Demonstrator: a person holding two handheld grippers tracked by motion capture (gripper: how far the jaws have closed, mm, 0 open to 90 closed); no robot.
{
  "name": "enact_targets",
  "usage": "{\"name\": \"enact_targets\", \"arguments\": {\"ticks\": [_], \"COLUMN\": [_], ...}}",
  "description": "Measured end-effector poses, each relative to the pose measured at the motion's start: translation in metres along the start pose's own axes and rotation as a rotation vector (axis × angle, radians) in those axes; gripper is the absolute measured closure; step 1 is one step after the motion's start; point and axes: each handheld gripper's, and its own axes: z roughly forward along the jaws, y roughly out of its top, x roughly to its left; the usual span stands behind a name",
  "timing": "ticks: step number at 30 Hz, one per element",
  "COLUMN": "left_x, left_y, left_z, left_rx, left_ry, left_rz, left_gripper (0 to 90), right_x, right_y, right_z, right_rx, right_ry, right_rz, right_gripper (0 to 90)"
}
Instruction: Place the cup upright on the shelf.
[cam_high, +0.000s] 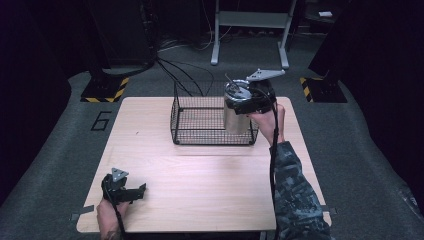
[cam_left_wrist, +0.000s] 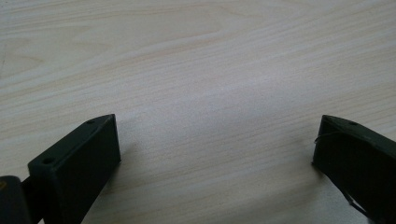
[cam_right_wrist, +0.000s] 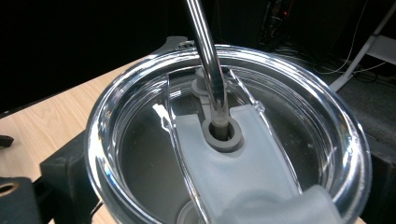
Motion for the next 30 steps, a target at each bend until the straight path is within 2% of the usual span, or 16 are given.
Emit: {"name": "enact_targets", "arguments": {"ticks": [5, 11, 21, 22, 25, 30], "left_x": [0.0, 0.0, 0.0, 0.001, 0.001, 0.001], "left_y": [0.0, 0.0, 0.0, 0.0, 0.0, 0.0], "left_z": [0.0, 0.0, 0.0, -0.001, -0.001, 0.0], "left_rx": [0.0, -0.005, -0.006, 0.008, 0.007, 0.006], "left_ry": [0.0, 0.003, 0.004, 0.001, 0.003, 0.002], "left_rz": [0.001, 0.0, 0.0, 0.015, 0.017, 0.015], "left_gripper": [0.4, 0.4, 0.4, 0.4, 0.4, 0.4], "right_x": [-0.002, -0.002, -0.006, -0.006, -0.008, -0.016], "right_y": [0.005, 0.011, 0.025, 0.025, 0.026, 0.025], "right_z": [0.006, 0.015, 0.035, 0.038, 0.044, 0.057], "right_rx": [-0.008, 0.002, 0.01, 0.015, 0.014, 0.015], "right_ry": [0.001, -0.003, -0.03, -0.032, -0.035, -0.047], "right_rz": [-0.016, -0.008, -0.014, -0.003, -0.005, 0.021], "right_gripper": [3.6, 3.6, 3.6, 3.6, 3.6, 3.6]}}
